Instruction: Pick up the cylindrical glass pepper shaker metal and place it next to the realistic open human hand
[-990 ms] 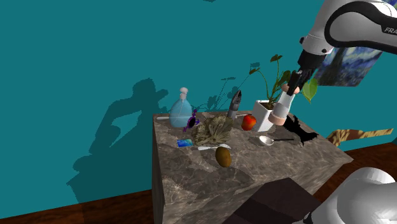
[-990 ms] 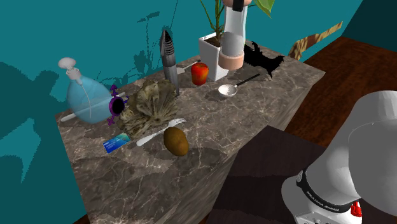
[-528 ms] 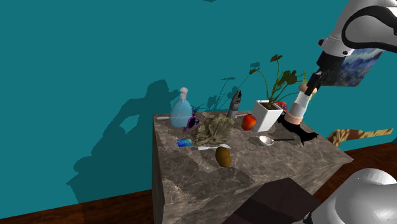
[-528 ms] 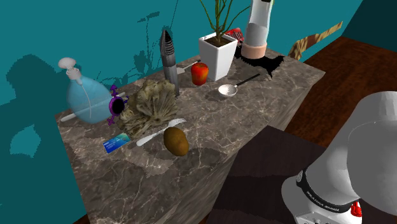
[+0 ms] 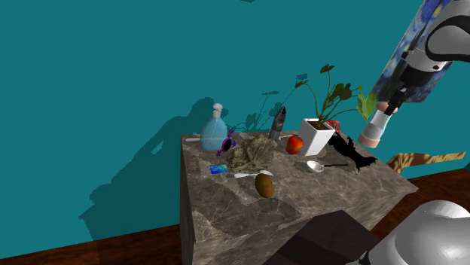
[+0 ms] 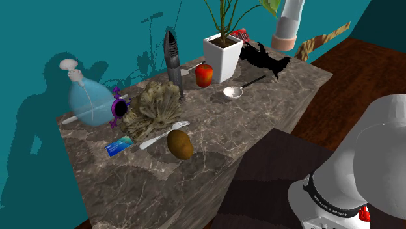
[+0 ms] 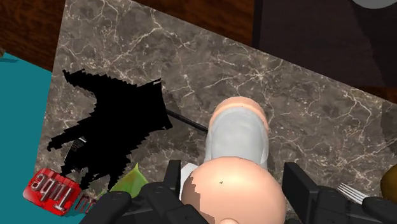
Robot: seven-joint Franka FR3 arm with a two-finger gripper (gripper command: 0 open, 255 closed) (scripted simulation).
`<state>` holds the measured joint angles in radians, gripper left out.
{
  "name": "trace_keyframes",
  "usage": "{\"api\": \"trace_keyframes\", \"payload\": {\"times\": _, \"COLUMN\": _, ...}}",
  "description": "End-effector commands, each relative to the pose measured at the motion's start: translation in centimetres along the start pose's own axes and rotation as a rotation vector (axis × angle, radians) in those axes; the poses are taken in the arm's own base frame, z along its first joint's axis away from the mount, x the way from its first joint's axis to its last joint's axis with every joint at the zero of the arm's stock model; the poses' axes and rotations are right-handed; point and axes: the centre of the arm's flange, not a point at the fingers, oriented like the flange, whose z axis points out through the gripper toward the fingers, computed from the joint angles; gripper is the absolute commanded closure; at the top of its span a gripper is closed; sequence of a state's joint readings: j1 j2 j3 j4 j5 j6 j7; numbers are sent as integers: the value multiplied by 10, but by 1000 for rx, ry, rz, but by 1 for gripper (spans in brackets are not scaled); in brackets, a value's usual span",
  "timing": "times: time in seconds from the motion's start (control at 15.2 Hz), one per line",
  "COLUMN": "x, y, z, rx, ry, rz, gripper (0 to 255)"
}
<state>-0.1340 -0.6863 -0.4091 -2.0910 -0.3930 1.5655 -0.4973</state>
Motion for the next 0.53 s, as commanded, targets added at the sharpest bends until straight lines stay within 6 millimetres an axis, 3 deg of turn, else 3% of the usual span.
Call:
{"api": "trace_keyframes", "payload": {"times": 0.0, "x": -11, "y": 22, "z": 3, "rx": -1, "ry": 0, "rz": -1, "gripper": 255}}
{"api": "trace_keyframes", "payload": {"times": 0.46, "x": -52, "y": 104, "z": 16, "rx": -1, "ry": 0, "rz": -1, "gripper": 255}}
